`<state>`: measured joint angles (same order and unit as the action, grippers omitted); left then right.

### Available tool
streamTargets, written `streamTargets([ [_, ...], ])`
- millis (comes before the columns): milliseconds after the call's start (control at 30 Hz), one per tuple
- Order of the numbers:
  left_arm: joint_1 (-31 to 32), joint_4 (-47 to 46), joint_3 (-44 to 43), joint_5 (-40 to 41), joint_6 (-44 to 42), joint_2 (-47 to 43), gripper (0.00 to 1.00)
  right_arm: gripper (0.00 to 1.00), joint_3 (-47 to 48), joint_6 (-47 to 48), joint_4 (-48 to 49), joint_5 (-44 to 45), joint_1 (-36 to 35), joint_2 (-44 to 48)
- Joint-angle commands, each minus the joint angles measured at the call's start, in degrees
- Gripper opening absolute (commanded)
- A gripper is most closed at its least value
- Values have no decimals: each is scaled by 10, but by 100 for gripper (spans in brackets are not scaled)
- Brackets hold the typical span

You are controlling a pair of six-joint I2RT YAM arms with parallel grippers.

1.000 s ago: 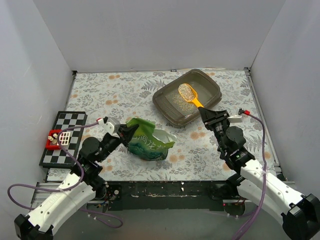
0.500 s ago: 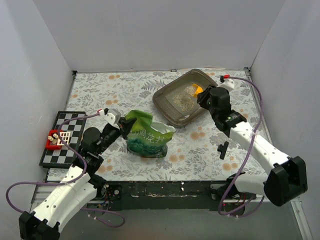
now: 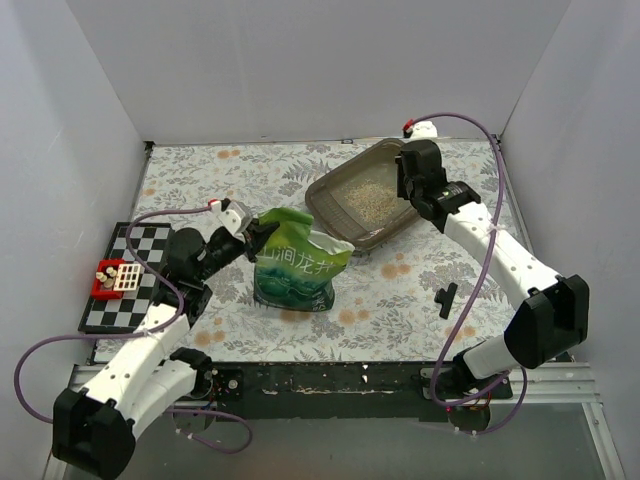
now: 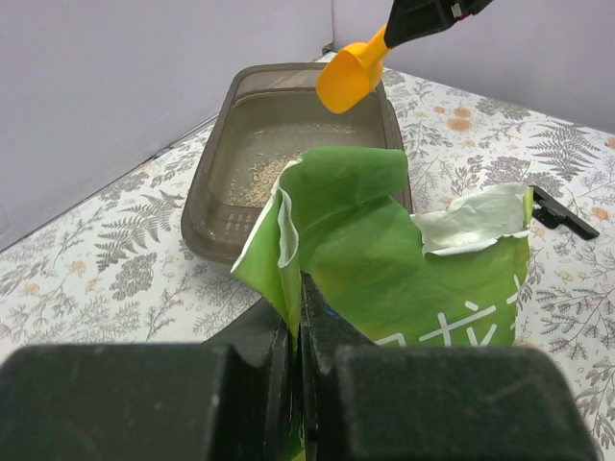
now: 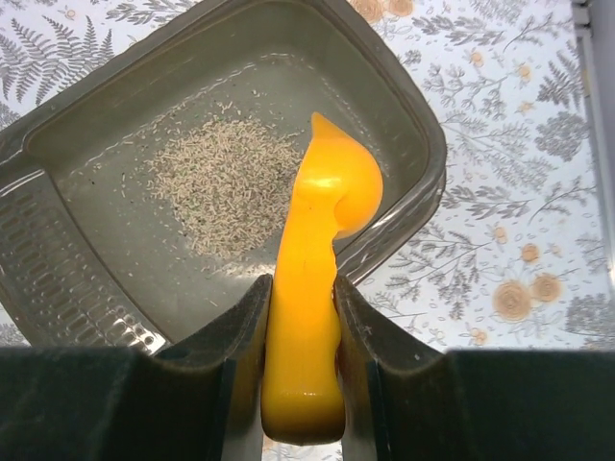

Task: Fill the litter box with clean litter

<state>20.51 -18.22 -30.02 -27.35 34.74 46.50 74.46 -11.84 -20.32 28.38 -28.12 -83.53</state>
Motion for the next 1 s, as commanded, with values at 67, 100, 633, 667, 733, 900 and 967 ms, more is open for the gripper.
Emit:
streamTargets([
  [67,-32,-49,-89,-95,-48,59,0,1,98,117,-80,27,-20,22],
  [100,-35,-51,-99,-107,-49,64,0,1,110,117,-96,25,-22,25],
  [633,-47,81,-264,-236,-155,119,0,1,253,36,-315,-361,-45,140],
  [667,-48,88,-262,-237,-158,119,0,1,256,30,-323,-376,-44,147],
  [733,-53,87,-247,-244,-151,116,0,1,257,9,-335,-404,-45,165],
  [900,-55,71,-175,-261,-116,95,0,1,247,-28,-374,-457,-44,195],
  [967,-54,67,-146,-255,-115,85,0,1,242,-35,-384,-463,-45,199],
])
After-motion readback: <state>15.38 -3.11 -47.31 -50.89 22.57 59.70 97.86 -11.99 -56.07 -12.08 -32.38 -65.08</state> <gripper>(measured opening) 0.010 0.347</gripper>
